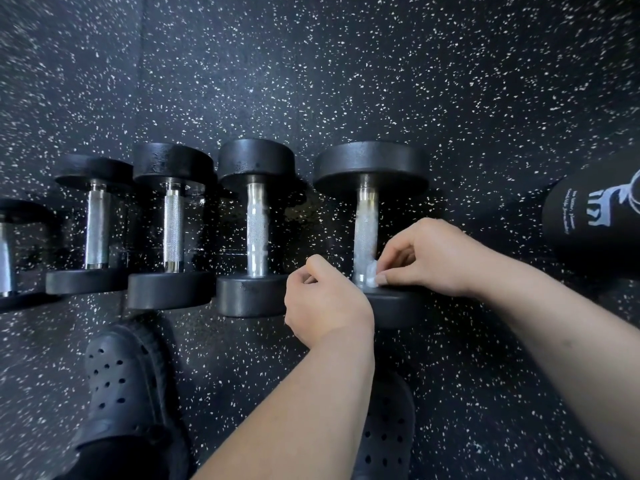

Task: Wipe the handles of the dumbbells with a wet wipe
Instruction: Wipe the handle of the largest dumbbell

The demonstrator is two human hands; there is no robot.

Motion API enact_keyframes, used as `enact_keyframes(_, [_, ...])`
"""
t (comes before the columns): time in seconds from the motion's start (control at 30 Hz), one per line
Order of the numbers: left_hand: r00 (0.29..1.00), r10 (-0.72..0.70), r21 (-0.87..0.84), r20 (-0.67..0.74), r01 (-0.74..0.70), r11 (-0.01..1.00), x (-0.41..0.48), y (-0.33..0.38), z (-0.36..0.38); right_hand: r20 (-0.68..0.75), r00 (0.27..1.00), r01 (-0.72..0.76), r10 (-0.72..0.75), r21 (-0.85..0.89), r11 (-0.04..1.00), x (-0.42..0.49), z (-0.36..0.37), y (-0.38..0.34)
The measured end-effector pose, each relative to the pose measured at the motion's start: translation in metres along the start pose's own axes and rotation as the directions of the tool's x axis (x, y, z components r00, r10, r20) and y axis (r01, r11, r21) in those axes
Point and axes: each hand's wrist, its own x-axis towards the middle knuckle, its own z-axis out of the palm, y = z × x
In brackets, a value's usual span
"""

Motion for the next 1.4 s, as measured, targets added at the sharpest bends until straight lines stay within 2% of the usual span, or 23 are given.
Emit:
enact_keyframes(0.23, [1.000,0.009,0.005,-0.004,-0.009,1.000,0.001,0.000,0.001,0.049,0.994,-0.108,0.099,0.250,0.962,0.011,0.006,0.011])
enact_keyframes(0.43, [1.000,-0.002,0.003,-0.003,0.002,1.000,0.000,0.000,0.000,0.068,0.990,-0.137,0.120,0.386,0.912,0.025,0.025,0.025])
enact_keyframes(0.67, [1.000,0.014,-0.004,-0.016,-0.014,1.000,-0.001,0.002,0.000,0.217,0.976,-0.101,-0.021,0.537,0.837,0.036,0.037,0.022])
enact_keyframes(0.83, [1.000,0.009,-0.005,0.002,-0.009,1.000,-0.001,0.002,0.000,0.270,0.963,-0.174,-0.004,0.633,0.754,0.033,0.029,0.046])
enact_keyframes(0.93, [1.000,0.008,-0.014,-0.008,-0.009,1.000,-0.003,0.001,0.000,0.264,0.964,-0.197,0.026,0.647,0.737,0.030,0.023,0.055])
enact_keyframes(1.2, [1.000,-0.014,-0.040,0.006,0.014,0.999,-0.006,0.004,-0.001,0.283,0.955,-0.113,-0.092,0.632,0.767,0.035,0.033,0.022])
enact_keyframes(1.3, [1.000,-0.012,-0.030,0.006,0.012,0.999,-0.005,0.004,-0.001,0.253,0.966,-0.134,-0.049,0.657,0.742,0.033,0.033,0.033])
enact_keyframes(1.4, [1.000,-0.014,-0.014,-0.008,0.014,1.000,-0.005,0.003,-0.001,0.218,0.976,-0.135,0.001,0.602,0.787,0.027,0.025,0.046])
